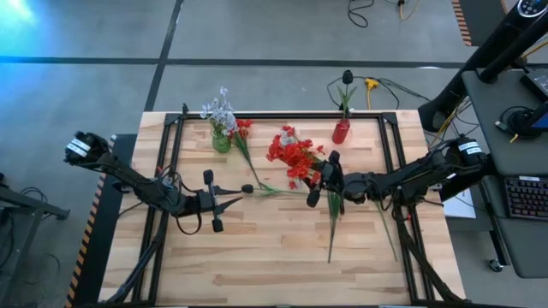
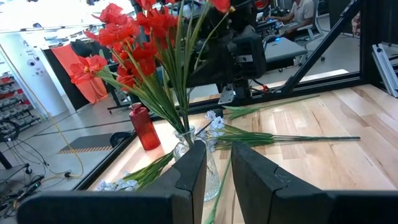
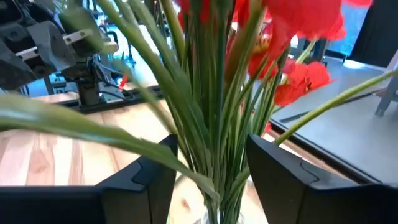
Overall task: Sort flowers into vase by color
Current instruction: Put the bottom red flower into the transparent vase, then put the bottom white flower into the green vase
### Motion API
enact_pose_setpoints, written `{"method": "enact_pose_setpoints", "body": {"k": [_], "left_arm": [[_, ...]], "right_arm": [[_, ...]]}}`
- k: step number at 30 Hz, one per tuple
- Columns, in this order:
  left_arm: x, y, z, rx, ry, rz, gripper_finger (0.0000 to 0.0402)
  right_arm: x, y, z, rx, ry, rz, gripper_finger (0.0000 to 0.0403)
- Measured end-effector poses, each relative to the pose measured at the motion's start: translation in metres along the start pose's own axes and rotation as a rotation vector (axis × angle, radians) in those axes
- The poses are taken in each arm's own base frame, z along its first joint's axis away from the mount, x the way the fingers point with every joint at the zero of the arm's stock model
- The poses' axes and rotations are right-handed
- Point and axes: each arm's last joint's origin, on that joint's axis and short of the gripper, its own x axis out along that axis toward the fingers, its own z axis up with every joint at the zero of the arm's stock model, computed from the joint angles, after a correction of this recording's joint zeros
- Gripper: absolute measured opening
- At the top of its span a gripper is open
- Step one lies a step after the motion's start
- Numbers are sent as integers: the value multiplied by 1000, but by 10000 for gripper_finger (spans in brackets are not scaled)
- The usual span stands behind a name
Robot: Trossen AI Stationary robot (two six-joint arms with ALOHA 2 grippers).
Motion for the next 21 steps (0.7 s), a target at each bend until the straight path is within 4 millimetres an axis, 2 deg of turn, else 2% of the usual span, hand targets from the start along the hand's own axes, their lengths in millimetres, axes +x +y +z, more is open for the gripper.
{"method": "enact_pose_setpoints", "body": {"k": [10,21], "left_arm": [[0,0,0,-3,0,0,58],[0,0,0,-3,0,0,58]], "right_arm": [[-2,-1,0,28,24,0,226],[-15,-10,3,76,132,-8,257]]}}
